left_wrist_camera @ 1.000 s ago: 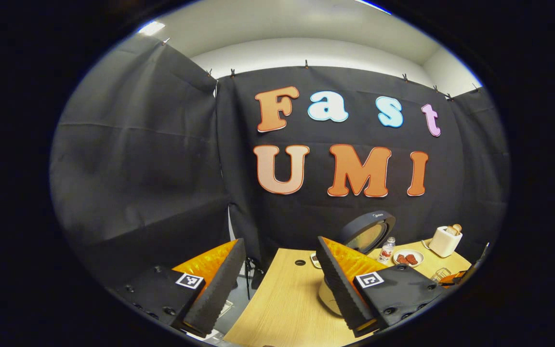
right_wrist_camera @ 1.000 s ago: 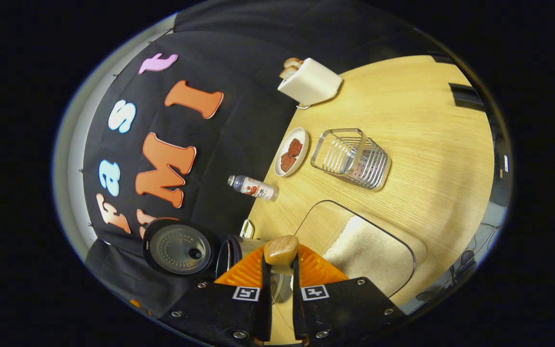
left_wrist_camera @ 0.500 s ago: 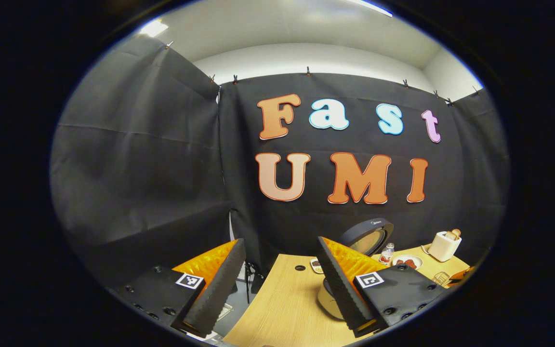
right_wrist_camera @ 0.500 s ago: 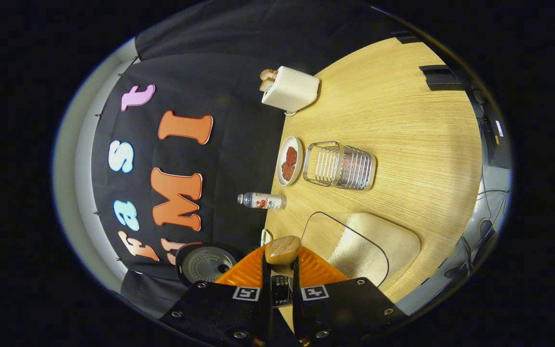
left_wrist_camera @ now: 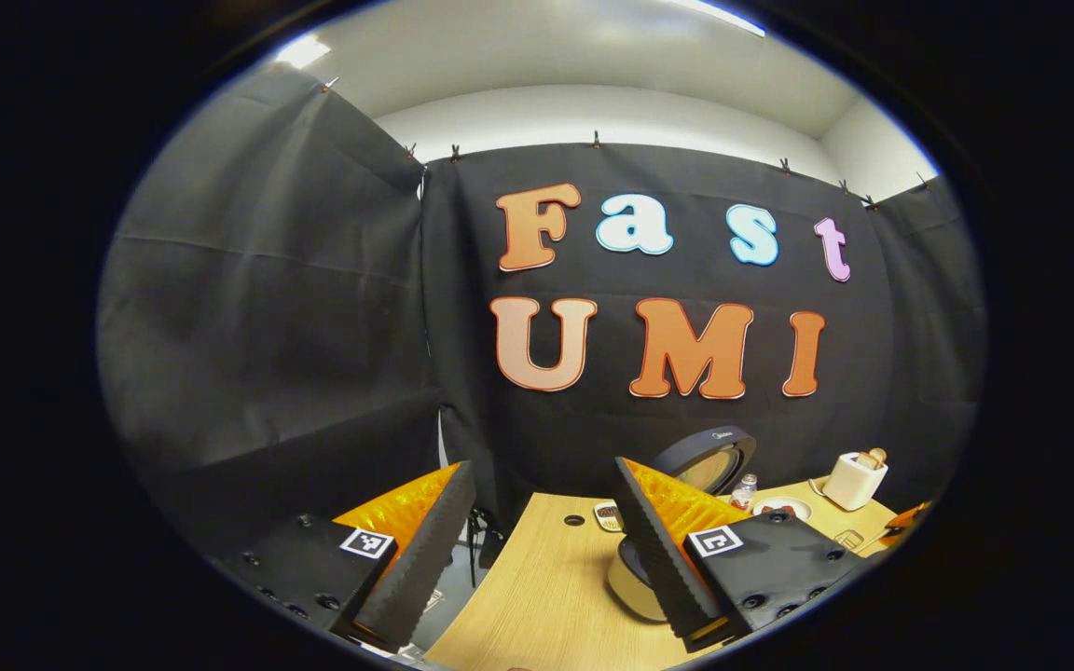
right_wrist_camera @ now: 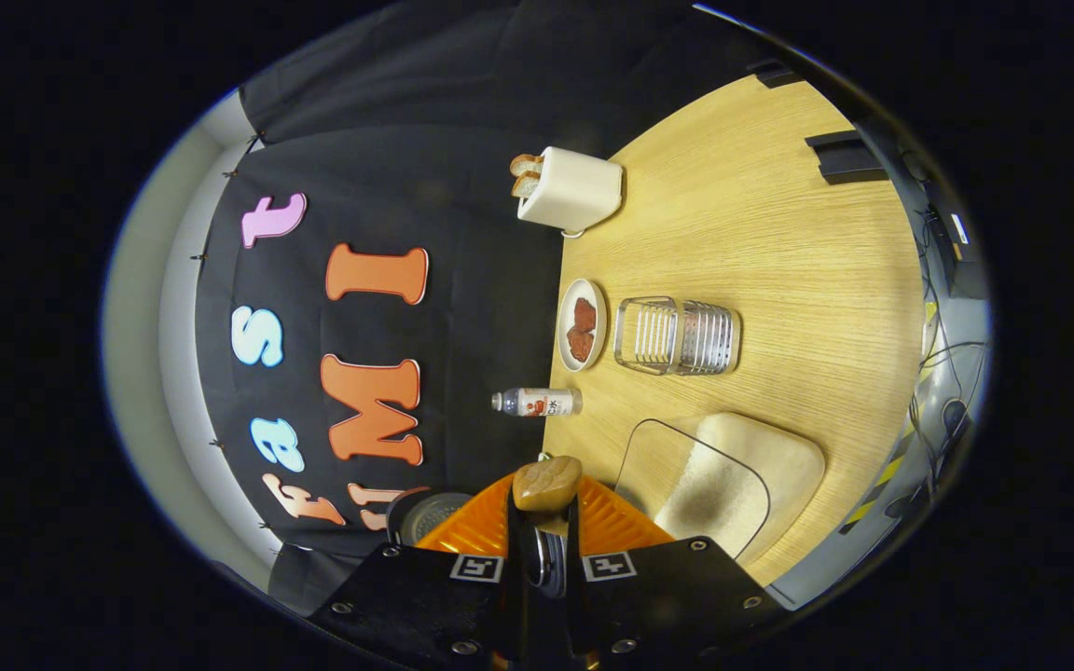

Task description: Close the left gripper, press the button to open the rice cooker; take a wooden spoon from the chopstick holder with the right hand, scoop a spoonful of rice and pour it into the rice cooker, then put the wooden spoon back into the chopstick holder.

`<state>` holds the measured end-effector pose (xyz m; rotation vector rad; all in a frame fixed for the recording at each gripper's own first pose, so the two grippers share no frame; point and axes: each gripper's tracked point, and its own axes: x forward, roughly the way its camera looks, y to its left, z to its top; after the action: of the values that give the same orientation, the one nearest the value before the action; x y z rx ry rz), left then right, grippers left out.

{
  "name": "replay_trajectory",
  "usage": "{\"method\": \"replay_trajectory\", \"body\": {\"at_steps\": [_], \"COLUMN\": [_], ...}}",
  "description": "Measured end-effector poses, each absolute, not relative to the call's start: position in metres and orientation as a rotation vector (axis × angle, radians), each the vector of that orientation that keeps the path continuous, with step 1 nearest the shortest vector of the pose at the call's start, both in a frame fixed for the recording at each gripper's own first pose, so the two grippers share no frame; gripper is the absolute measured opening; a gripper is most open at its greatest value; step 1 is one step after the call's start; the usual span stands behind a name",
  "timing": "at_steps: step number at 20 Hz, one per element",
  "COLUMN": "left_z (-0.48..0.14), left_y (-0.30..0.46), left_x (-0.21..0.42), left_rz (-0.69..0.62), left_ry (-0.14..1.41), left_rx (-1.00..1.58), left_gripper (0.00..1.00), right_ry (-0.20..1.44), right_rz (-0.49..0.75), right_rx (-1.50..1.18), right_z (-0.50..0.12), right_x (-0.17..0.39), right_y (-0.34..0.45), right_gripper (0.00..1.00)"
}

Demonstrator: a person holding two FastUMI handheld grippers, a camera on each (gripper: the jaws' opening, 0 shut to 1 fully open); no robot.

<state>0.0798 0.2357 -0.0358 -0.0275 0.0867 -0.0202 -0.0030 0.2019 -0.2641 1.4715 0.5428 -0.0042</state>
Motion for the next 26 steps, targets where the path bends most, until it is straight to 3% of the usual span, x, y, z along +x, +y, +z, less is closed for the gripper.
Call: {"method": "replay_trajectory", "body": {"at_steps": [10, 26], "left_z": [-0.046, -0.05], "left_y": [0.243, 0.263], "left_x": [0.08, 0.078], "left_rz": [-0.03, -0.044], "left_ry": [0.1, 0.11], "left_rx": [-0.053, -0.041], "left_gripper": [0.96, 0.96], "right_ry": [0.533, 0.542], "right_rz": [0.096, 0.278], "right_rx": [1.523, 1.476], "right_z": [-0.21, -0.141], "right_x": [0.013, 0.09], "right_y": [0.238, 0.344], "right_gripper": [0.17, 0.17]}}
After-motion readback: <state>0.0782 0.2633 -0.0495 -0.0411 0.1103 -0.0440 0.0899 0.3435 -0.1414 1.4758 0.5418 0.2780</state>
